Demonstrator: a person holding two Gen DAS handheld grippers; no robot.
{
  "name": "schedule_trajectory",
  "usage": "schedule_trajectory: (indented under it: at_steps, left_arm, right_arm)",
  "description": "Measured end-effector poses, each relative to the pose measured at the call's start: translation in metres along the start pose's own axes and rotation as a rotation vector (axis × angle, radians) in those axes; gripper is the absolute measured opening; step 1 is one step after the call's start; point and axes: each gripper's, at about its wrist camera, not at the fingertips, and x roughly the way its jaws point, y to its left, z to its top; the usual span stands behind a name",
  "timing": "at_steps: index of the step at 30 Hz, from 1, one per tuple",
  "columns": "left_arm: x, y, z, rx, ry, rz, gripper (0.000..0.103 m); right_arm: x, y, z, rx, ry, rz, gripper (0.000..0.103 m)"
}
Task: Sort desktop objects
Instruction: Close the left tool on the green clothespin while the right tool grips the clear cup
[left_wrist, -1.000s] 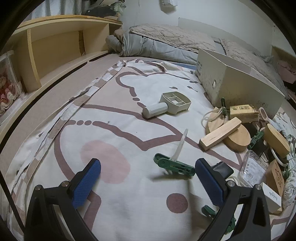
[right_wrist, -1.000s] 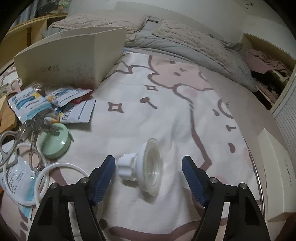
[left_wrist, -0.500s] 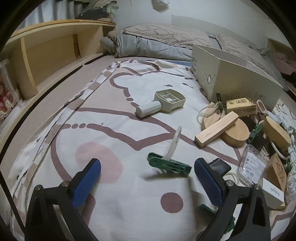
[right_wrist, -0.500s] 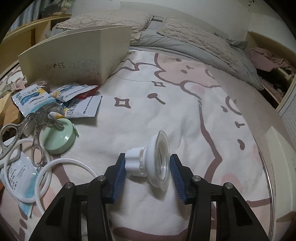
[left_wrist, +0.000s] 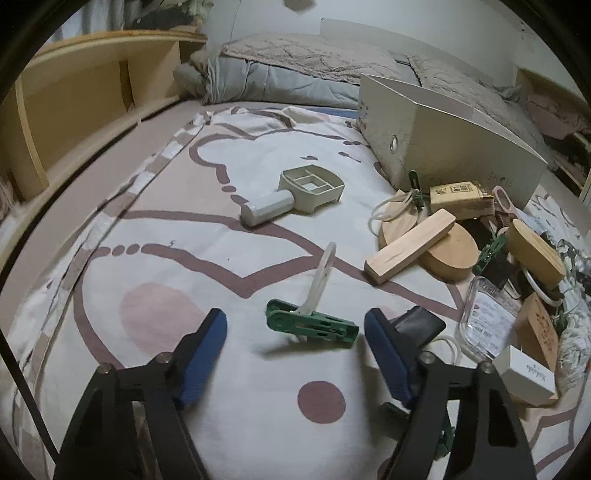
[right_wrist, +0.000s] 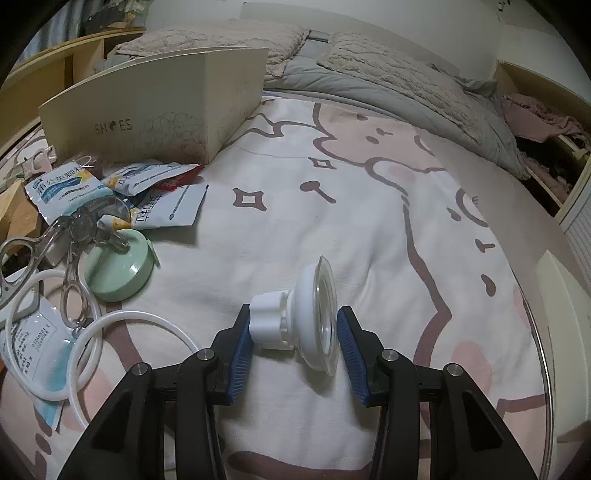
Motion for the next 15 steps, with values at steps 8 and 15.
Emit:
schedule_trajectory:
  at_steps: [8,15]
  left_arm:
    - [-0.005,-0.017,0.000,0.113,0.020,-0.038,0.063]
    - [-0.001,-0.030,-0.003,0.192,0.037,0.009,0.058]
  right_arm:
    - [0.001,0.001,0.000,-0.005,0.003,-0.005,0.046]
    - [0.001,0.001,-0.001,-0.002,0.003,-0.003,0.046]
